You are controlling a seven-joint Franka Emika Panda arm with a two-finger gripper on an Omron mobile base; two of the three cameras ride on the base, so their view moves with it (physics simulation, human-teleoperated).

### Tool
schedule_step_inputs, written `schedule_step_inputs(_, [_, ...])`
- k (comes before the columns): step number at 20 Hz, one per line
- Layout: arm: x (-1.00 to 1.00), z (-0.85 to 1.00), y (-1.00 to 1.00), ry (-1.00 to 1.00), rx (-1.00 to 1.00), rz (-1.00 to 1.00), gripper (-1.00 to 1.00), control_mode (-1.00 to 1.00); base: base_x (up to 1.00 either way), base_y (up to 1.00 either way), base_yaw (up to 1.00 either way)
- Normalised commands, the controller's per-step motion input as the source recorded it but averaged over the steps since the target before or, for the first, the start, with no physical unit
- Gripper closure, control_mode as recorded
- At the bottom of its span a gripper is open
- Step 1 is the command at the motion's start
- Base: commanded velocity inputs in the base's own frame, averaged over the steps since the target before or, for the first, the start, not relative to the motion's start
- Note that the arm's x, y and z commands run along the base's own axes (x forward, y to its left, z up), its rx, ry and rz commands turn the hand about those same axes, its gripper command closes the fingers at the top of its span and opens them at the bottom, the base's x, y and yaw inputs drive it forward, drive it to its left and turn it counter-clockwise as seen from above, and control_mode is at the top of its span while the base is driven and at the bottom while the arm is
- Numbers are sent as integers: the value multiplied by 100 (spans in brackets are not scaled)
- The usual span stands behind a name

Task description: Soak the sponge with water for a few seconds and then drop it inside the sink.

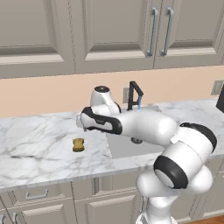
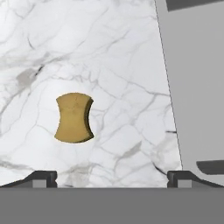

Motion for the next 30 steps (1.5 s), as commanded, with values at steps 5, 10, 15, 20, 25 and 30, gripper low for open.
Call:
schedule_step_inputs(5, [0, -16, 49, 7, 0, 0, -100, -100, 0, 0, 0])
schedule_step_inputs(10, [0, -9, 30, 1, -2, -1, -100, -100, 0, 0, 0])
schedule_step_inputs(15, [0, -13, 23, 0, -3, -2, -100, -100, 0, 0, 0])
schedule_step_inputs(20, [0, -3, 4, 0, -1, 0, -100, -100, 0, 0, 0])
schedule_step_inputs(25, [0, -14, 0, 0, 0, 0, -100, -100, 0, 0, 0])
schedule_step_inputs(30, [7, -22, 0, 0, 0, 0, -100, -100, 0, 0, 0])
